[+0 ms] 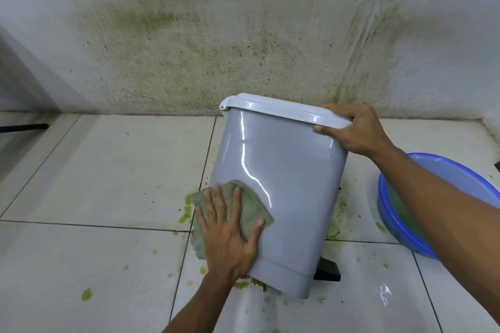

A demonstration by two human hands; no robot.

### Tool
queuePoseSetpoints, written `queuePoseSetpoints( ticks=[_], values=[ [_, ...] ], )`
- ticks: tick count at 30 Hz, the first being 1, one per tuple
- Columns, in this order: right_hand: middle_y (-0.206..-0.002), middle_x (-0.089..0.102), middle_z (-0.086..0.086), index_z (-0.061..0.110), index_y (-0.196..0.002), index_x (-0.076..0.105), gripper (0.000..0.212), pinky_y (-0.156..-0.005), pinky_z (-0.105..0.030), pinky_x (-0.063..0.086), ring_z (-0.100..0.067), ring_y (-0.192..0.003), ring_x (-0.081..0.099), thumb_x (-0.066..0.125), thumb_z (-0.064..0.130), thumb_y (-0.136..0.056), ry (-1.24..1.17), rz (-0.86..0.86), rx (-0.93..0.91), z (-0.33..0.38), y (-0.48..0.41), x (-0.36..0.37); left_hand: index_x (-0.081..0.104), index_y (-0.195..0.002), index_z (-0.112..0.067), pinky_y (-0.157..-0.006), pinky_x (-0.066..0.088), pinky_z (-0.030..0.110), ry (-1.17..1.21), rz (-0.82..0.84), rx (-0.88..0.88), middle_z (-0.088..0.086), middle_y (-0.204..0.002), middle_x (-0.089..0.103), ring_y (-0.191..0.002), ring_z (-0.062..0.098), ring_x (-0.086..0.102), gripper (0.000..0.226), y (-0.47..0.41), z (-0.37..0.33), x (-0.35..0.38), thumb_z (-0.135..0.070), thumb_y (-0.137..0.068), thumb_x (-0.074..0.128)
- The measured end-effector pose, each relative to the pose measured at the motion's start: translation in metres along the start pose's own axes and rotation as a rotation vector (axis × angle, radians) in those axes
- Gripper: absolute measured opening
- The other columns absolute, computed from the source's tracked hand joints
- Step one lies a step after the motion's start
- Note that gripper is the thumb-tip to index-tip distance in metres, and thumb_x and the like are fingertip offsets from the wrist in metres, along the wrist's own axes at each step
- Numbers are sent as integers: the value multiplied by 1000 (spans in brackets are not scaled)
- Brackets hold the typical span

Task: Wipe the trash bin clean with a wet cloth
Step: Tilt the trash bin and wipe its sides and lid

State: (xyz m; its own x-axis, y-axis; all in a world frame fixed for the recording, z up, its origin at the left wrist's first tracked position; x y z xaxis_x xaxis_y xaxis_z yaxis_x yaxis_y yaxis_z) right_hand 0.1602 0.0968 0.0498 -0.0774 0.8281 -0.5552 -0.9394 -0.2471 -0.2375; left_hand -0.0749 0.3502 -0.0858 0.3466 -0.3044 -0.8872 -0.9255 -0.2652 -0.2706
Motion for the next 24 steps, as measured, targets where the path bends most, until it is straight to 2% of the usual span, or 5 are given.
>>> queuePoseSetpoints(
  ticks=[3, 8, 14, 19, 24],
  values=[
    [-108, 73, 14, 30, -111, 75, 50, -94, -26, 52, -6, -104, 67, 91, 41, -65, 3, -12, -2, 2, -2, 1, 15, -166, -26, -123, 6, 68, 59, 1, -200, 13, -174, -5, -160, 36, -6, 79, 1, -18, 6, -67, -99, 28],
    [-110, 73, 11, 22, -114, 75, 52, -90, -13, 48, -4, -103, 67, 91, 36, -66, -3, -12, -2, -2, -3, 0, 17, -166, -29, -123, 5, 66, -5, 21, 248, 11, -175, 3, -160, 37, 1, 74, 14, -67, 21, -62, -102, 36],
    [-110, 74, 7, 17, -115, 75, 51, -90, -15, 49, -7, -102, 68, 90, 32, -68, 25, -93, -19, -6, -5, -14, -10, -163, -36, -125, -1, 63, 104, 30, -293, 9, -171, -18, -158, 28, -21, 79, 12, 1, 24, -73, -99, 17],
    [-113, 73, 5, 15, -115, 75, 56, -98, -27, 51, -9, -106, 68, 92, 34, -66, 21, -96, -46, 3, -11, -12, 8, -167, -26, -125, 0, 62, 38, 19, 16, 15, -174, -5, -159, 41, -5, 72, 14, -52, 30, -58, -105, 24],
    [-105, 71, 10, 16, -112, 75, 53, -89, -8, 47, 0, -97, 65, 92, 31, -64, 30, -78, -125, 23, -13, -7, 24, -164, -27, -127, 5, 61, 36, -50, 451, 13, -174, 9, -160, 38, 4, 68, -46, -112, 9, -55, -104, 40]
  ],
)
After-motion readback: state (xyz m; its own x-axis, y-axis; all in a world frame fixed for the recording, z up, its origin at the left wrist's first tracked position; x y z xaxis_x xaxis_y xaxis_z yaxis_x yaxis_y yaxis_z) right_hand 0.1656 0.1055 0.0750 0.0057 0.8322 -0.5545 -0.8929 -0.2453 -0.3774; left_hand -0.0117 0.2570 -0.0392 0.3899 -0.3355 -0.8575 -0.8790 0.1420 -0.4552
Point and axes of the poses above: each hand's wrist, its own y-axis away from the middle knuckle, its own x-axis out of the palm, z = x × y, the point moved 8 cm from there along -y, towards the middle knuckle
